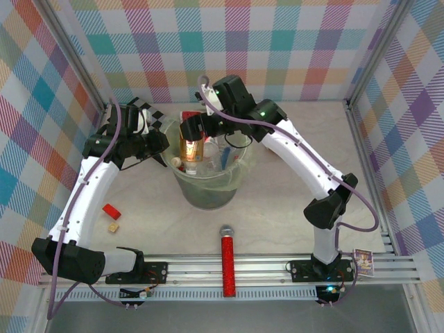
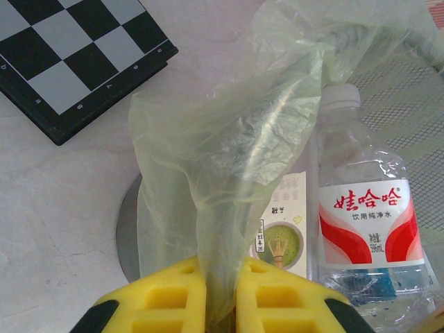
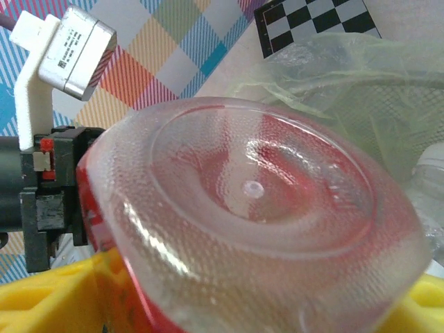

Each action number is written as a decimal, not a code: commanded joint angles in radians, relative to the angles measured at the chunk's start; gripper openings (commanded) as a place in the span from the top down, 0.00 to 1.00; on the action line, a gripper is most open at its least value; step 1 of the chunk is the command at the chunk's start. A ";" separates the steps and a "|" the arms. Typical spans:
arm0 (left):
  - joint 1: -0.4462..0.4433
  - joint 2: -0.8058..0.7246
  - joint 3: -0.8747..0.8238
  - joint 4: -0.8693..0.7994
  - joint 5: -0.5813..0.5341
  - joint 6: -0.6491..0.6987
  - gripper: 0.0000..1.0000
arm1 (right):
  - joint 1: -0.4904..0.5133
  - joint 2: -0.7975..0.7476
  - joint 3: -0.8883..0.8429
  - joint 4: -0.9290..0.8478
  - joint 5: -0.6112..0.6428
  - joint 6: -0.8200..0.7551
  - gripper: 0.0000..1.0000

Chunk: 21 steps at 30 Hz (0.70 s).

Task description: Put the plastic bottles in the bin

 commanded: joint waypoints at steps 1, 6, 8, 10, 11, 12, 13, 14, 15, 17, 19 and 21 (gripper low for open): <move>-0.005 -0.018 0.026 0.033 0.031 -0.019 0.87 | 0.000 -0.012 0.076 -0.031 0.027 -0.029 0.15; -0.005 -0.019 0.025 0.033 0.029 -0.015 0.87 | 0.000 0.010 0.162 -0.089 0.119 -0.067 0.14; -0.006 -0.018 0.026 0.033 0.031 -0.014 0.87 | 0.000 0.025 0.193 -0.096 0.122 -0.072 0.14; -0.005 -0.016 0.026 0.034 0.032 -0.014 0.87 | -0.001 0.038 0.207 -0.090 0.118 -0.074 0.17; -0.006 -0.018 0.025 0.036 0.033 -0.015 0.87 | -0.001 0.045 0.214 -0.085 0.113 -0.075 0.20; -0.005 -0.017 0.025 0.036 0.031 -0.016 0.87 | -0.001 0.051 0.215 -0.078 0.103 -0.073 0.22; -0.005 -0.018 0.025 0.036 0.032 -0.015 0.87 | -0.001 0.060 0.219 -0.066 0.085 -0.075 0.25; -0.005 -0.016 0.025 0.037 0.031 -0.015 0.87 | -0.001 0.069 0.219 -0.050 0.068 -0.081 0.28; -0.006 -0.016 0.025 0.038 0.032 -0.017 0.87 | -0.001 0.078 0.221 -0.036 0.067 -0.088 0.30; -0.005 -0.012 0.025 0.039 0.038 -0.017 0.88 | -0.001 0.103 0.234 -0.001 0.072 -0.104 0.35; -0.005 -0.012 0.025 0.043 0.041 -0.017 0.88 | -0.001 0.136 0.254 0.031 0.064 -0.118 0.35; -0.006 -0.010 0.025 0.045 0.044 -0.016 0.88 | 0.001 0.162 0.258 0.086 0.078 -0.130 0.34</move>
